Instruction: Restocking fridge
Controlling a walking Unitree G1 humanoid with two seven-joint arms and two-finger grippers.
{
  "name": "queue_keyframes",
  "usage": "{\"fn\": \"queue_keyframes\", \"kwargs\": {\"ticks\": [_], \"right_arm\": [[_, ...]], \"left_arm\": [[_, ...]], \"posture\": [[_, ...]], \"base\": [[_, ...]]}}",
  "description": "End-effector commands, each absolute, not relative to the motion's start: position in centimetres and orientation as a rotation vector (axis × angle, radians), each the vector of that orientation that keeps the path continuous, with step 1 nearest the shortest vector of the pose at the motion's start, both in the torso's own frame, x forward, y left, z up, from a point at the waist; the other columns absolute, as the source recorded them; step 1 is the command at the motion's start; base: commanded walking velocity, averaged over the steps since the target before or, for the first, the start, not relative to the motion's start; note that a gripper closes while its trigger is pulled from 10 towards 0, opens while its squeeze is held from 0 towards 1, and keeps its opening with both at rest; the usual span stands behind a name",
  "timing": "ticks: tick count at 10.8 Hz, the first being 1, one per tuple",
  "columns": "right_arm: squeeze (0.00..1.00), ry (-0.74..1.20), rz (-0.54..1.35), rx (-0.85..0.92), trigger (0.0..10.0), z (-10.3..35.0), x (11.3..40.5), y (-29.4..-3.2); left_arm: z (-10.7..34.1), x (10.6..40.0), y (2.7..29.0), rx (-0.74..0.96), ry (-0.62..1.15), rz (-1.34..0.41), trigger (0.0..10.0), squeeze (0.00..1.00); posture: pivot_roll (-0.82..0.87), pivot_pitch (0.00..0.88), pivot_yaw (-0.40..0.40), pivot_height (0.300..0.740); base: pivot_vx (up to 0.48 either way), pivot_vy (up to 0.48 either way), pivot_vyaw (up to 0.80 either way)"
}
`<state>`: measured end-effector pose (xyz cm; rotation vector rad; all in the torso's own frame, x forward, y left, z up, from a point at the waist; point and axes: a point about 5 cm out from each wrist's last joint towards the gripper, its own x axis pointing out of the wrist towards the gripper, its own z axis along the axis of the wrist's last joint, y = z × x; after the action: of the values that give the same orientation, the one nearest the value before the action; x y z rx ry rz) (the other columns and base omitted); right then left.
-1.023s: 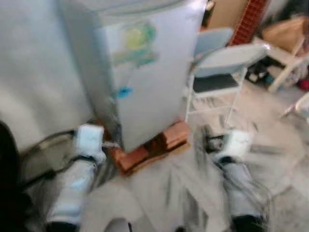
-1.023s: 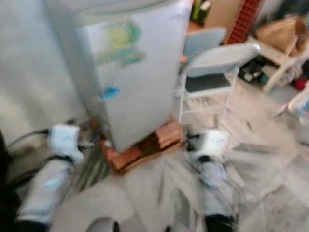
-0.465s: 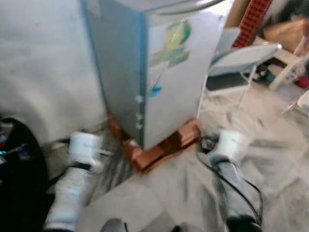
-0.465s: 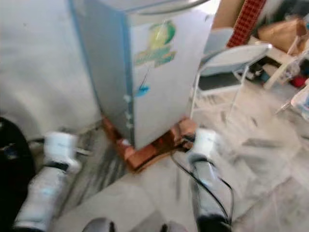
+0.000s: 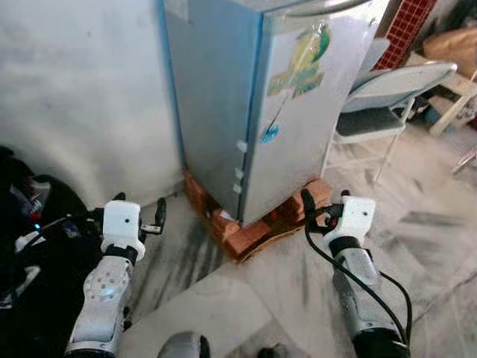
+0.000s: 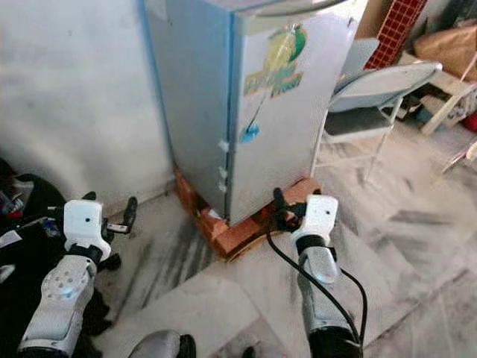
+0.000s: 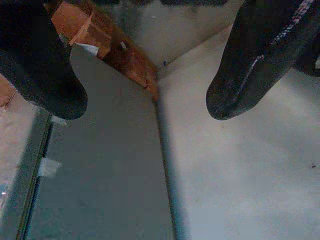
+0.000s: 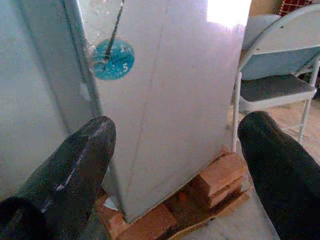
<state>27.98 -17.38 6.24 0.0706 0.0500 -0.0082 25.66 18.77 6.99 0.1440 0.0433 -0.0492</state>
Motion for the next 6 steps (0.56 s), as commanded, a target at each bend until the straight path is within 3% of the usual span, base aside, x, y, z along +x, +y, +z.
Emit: {"fn": "queue_keyframes", "kwargs": {"ticks": [1, 3, 6], "right_arm": [[0.00, 0.051, -0.030, 0.067, 10.0, 6.30, 27.75, -17.91], [0.00, 0.052, -0.022, 0.067, 10.0, 6.25, 27.69, -17.67], [0.00, 0.049, -0.016, 0.066, 10.0, 6.41, 27.93, -17.56]], "left_arm": [[7.17, 26.12, 18.31, 0.150, 0.037, -0.077, 10.0, 0.00], [7.32, 26.33, 18.30, 0.154, 0.029, -0.077, 10.0, 0.00], [7.23, 26.22, 17.96, 0.152, 0.027, -0.084, 10.0, 0.00]], "posture": [[0.12, 0.066, -0.030, 0.740], [0.12, 0.066, -0.030, 0.740], [0.12, 0.068, -0.036, 0.740]], "base": [[0.000, 0.296, -0.80], [0.000, 0.321, -0.80], [0.264, 0.350, -0.70]]}}
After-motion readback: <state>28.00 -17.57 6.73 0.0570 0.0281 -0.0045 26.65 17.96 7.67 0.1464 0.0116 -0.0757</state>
